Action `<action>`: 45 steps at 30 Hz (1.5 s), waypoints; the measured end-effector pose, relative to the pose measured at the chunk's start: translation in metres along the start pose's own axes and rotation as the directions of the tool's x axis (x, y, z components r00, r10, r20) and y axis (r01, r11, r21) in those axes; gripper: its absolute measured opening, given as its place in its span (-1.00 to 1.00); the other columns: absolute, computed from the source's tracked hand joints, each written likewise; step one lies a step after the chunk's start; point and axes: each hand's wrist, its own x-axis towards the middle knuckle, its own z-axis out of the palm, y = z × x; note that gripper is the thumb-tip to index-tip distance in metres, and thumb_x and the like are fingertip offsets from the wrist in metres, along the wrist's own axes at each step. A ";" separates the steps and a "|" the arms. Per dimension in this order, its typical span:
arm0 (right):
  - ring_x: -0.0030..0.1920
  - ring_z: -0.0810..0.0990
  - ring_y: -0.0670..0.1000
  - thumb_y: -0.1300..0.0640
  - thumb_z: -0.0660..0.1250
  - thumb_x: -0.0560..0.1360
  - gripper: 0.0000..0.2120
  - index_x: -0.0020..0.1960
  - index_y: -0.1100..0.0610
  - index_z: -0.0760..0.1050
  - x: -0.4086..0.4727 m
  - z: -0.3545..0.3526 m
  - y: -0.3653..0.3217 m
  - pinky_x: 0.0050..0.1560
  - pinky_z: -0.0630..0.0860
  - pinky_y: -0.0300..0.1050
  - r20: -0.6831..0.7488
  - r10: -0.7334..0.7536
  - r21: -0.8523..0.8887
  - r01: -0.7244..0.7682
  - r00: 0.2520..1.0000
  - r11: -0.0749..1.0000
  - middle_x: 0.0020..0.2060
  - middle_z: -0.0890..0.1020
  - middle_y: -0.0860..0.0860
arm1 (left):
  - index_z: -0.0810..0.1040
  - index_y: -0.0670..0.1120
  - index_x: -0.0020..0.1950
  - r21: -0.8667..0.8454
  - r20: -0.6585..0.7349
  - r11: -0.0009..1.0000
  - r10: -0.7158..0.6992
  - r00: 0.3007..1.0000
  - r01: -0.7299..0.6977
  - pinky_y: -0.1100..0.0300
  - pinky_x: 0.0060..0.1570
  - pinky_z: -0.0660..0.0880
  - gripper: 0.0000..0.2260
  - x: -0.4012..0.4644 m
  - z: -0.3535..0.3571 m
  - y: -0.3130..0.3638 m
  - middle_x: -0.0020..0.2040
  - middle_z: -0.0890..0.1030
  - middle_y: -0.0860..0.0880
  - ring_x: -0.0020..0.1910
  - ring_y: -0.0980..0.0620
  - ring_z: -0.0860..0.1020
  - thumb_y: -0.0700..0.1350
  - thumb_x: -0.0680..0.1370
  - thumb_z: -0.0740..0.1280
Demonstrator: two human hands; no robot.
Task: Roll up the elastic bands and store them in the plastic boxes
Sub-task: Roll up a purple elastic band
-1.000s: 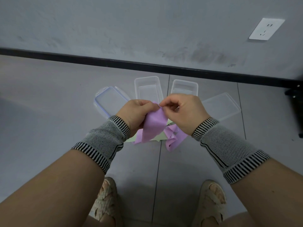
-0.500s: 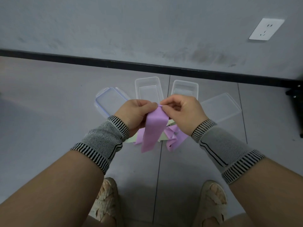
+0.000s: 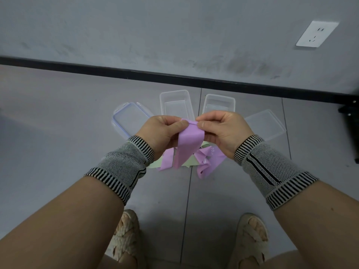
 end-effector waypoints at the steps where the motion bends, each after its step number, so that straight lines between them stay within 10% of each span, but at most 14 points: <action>1: -0.31 0.65 0.02 0.45 0.34 0.43 -0.86 -0.19 0.25 0.57 0.000 0.000 0.000 -0.25 0.61 -0.15 -0.001 -0.005 -0.010 0.005 1.000 1.000 -0.34 0.65 0.10 | 0.59 -0.25 -0.04 -0.013 0.005 1.000 -0.004 1.000 0.004 0.10 -0.10 0.59 -0.90 0.000 0.000 0.001 -0.11 0.62 -0.22 -0.16 -0.09 0.59 -0.26 0.55 0.29; 45: -0.19 0.63 0.10 0.33 0.38 0.45 -0.93 -0.10 0.21 0.59 -0.004 -0.004 0.003 -0.07 0.64 -0.02 -0.001 -0.108 -0.046 0.108 0.994 0.993 -0.22 0.65 0.16 | 0.57 -0.15 -0.19 0.148 -0.056 0.959 0.250 0.967 -0.240 0.23 -0.25 0.55 -0.88 -0.004 -0.002 0.004 -0.33 0.60 -0.08 -0.30 0.05 0.54 -0.35 0.47 0.37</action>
